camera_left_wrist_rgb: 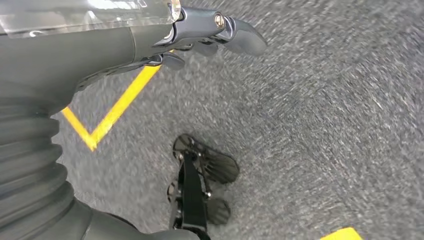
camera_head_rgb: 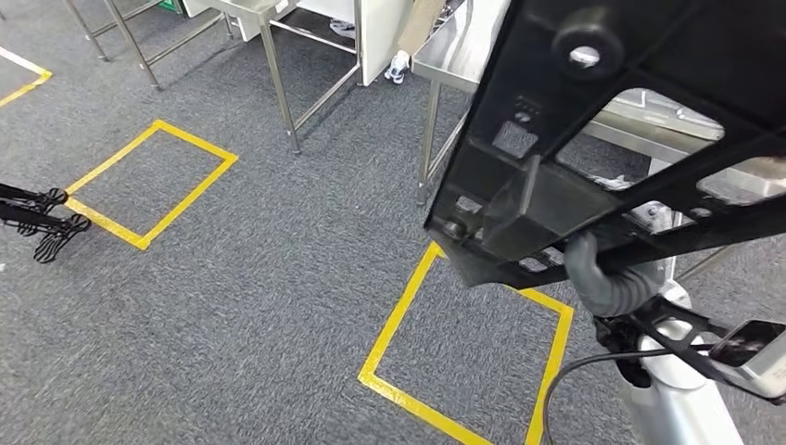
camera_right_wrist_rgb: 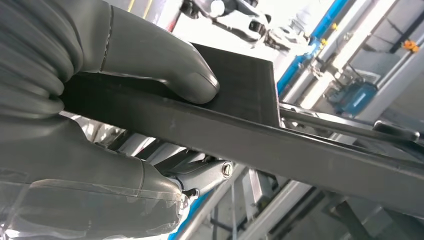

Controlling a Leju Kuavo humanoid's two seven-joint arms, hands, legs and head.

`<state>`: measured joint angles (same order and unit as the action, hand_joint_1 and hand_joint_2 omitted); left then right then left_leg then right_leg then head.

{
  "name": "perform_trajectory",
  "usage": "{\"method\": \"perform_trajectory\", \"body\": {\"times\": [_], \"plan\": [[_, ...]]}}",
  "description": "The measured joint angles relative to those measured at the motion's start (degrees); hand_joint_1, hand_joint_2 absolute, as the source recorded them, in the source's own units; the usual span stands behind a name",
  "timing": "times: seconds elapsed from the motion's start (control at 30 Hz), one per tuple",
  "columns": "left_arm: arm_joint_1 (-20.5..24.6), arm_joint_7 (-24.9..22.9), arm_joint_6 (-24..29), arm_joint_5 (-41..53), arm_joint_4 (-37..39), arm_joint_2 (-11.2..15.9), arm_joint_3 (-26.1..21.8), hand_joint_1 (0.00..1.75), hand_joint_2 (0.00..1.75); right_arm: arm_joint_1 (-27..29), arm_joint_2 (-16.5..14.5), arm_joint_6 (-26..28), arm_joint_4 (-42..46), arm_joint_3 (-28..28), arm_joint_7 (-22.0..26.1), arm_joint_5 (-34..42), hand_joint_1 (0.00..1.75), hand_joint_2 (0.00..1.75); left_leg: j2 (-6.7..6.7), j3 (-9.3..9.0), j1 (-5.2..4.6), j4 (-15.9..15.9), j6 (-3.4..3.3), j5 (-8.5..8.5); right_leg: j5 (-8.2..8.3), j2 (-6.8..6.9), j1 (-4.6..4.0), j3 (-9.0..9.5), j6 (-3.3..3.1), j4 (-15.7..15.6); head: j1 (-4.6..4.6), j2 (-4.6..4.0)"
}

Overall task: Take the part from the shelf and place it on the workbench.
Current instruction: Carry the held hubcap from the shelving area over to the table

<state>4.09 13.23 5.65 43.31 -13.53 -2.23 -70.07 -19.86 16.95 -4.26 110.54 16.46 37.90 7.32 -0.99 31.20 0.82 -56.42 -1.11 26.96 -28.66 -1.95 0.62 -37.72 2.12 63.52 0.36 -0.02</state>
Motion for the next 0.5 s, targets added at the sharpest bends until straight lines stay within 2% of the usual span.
{"method": "perform_trajectory", "body": {"times": [0.03,0.07,0.1,0.13,0.17,0.23,0.27,0.3,0.33,0.4,0.47,0.5], "plan": [[-0.13,0.05,-0.01,0.04,0.0,0.0,0.0,0.0,1.75,-0.09,0.07,0.0,-0.18,-0.01,0.16,0.11,1.75,1.75,0.73,0.03,-0.08,0.0,-0.12,0.0,-1.89,1.0,0.09,-1.91,0.21,4.02,0.11,0.01],[-0.26,0.09,-0.02,0.09,0.0,0.0,0.0,0.0,1.75,-0.08,0.11,-0.01,-0.37,-0.01,0.32,0.18,1.75,1.75,1.49,0.06,-0.16,-0.04,-0.15,0.04,-3.3,1.38,0.18,-3.73,0.4,7.81,0.12,0.01],[-0.35,0.13,-0.03,0.13,0.0,-0.01,0.0,0.0,1.75,-0.05,0.17,-0.02,-0.58,-0.01,0.41,0.21,1.75,1.75,2.27,0.08,-0.21,-0.08,-0.16,0.1,-3.8,1.54,0.25,-4.9,0.54,10.23,0.13,0.01],[-0.37,0.16,-0.03,0.15,0.0,-0.02,0.0,0.0,1.75,-0.05,0.23,-0.02,-0.79,-0.01,0.45,0.22,1.75,1.75,3.01,0.07,-0.24,-0.13,-0.16,0.19,-3.15,1.67,0.27,-4.9,0.6,10.29,0.13,0.01],[-0.32,0.18,-0.04,0.19,0.0,-0.03,0.0,0.0,1.75,-0.05,0.3,-0.03,-0.94,-0.02,0.46,0.22,1.75,1.75,3.69,0.02,-0.26,-0.18,-0.1,0.3,-1.56,1.95,0.25,-3.65,0.56,7.9,0.14,0.01],[-0.17,0.22,-0.05,0.22,0.0,-0.09,0.0,0.0,1.75,-0.14,0.43,-0.03,-1.09,-0.03,0.49,0.22,1.75,1.75,4.82,-0.21,-0.44,-0.31,0.19,0.61,1.95,3.93,-0.09,0.89,0.05,-0.64,0.14,0.0],[-0.12,0.25,-0.05,0.23,0.0,-0.13,0.0,0.0,1.75,-0.19,0.47,-0.03,-1.1,-0.04,0.5,0.22,1.75,1.75,5.27,-0.32,-0.6,-0.37,0.42,0.78,2.98,4.82,-0.34,2.6,-0.37,-3.99,0.09,0.0],[-0.09,0.28,-0.05,0.23,0.0,-0.15,0.0,0.0,1.75,-0.26,0.52,-0.03,-1.1,-0.05,0.52,0.23,1.75,1.75,5.71,-0.42,-0.75,-0.42,0.69,0.93,3.37,5.41,-0.57,3.51,-0.77,-5.86,0.06,0.0],[-0.07,0.31,-0.05,0.23,0.0,-0.16,0.0,0.0,1.75,-0.3,0.54,-0.03,-1.1,-0.05,0.52,0.24,1.75,1.75,6.17,-0.5,-0.86,-0.43,0.97,1.05,3.32,5.38,-0.77,3.63,-1.14,-6.37,0.01,0.0],[0.06,0.34,-0.14,0.31,0.0,-0.17,0.01,0.0,1.75,-0.31,0.58,-0.03,-1.11,-0.08,0.52,0.26,1.75,1.75,6.82,-0.73,-0.82,-0.48,1.56,1.36,3.57,4.08,-0.61,3.56,-1.72,-6.56,-0.03,0.0],[0.2,0.34,-0.42,0.41,0.01,-0.19,0.02,0.0,1.75,-0.45,0.62,-0.03,-1.11,-0.11,0.51,0.25,1.75,1.75,5.12,0.06,-0.65,-2.88,2.1,3.23,3.88,2.99,-0.23,3.74,-2.31,-6.97,-0.09,0.01],[0.21,0.33,-0.55,0.44,0.01,-0.21,0.03,0.0,1.75,-0.51,0.62,-0.03,-1.11,-0.13,0.51,0.23,1.75,1.75,3.7,1.33,-0.48,-5.84,2.3,4.99,3.99,2.47,-0.08,3.8,-2.52,-7.09,-0.15,0.01]]}}
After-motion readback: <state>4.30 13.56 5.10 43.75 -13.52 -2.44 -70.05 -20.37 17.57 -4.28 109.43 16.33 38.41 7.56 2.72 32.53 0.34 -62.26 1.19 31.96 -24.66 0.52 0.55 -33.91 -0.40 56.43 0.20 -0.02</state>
